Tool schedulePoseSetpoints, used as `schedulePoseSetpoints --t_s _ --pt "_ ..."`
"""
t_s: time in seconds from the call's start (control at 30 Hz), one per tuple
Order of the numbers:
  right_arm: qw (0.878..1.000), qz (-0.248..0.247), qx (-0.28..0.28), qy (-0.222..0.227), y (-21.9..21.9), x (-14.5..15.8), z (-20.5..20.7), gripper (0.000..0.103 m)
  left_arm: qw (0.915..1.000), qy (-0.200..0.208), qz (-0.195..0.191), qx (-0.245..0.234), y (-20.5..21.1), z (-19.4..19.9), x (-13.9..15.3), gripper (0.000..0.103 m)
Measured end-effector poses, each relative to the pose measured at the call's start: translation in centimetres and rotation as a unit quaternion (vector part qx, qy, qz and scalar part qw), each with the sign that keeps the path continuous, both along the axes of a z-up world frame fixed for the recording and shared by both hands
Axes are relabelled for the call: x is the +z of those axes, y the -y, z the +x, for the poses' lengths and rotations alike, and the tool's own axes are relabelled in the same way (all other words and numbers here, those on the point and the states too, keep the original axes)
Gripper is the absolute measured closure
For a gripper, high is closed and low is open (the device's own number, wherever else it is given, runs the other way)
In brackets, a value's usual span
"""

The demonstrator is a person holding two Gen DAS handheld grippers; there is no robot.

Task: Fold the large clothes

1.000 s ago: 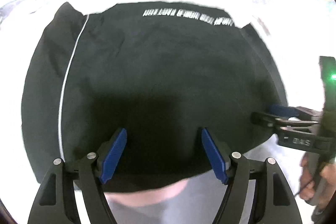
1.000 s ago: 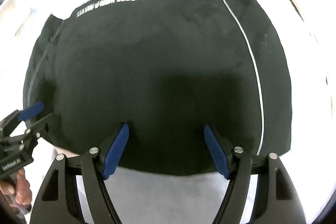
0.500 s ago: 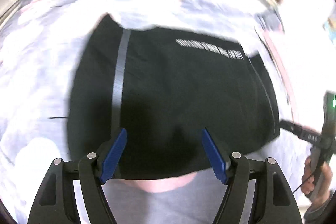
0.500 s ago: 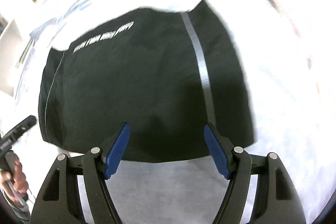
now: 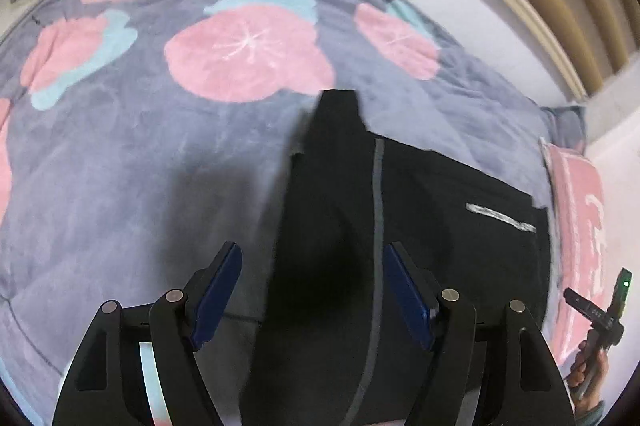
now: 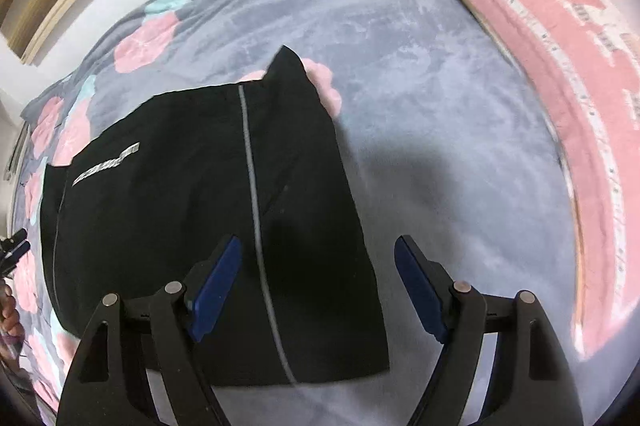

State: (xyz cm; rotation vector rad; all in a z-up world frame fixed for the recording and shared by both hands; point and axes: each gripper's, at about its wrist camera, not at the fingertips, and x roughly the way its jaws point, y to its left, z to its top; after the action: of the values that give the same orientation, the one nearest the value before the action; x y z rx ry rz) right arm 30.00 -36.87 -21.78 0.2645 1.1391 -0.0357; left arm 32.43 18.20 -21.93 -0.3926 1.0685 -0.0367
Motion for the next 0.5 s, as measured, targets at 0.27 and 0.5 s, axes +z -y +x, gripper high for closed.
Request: schedulePoseSetpoints --t_s 0.27,0.5 --pt "0.998 0.041 0.027 -0.030 0.1 -6.0 5.1 0.022 0.9902 -0.065 -0.123 -0.005 -1.0 3.2 -8.3 0.028" --pt "0.992 0.119 0.022 -0.044 1.5 -10.1 7.5 0.011 0.9766 -0.081 -0.195 -0.040 0.6 4.3 -12.0 0.026"
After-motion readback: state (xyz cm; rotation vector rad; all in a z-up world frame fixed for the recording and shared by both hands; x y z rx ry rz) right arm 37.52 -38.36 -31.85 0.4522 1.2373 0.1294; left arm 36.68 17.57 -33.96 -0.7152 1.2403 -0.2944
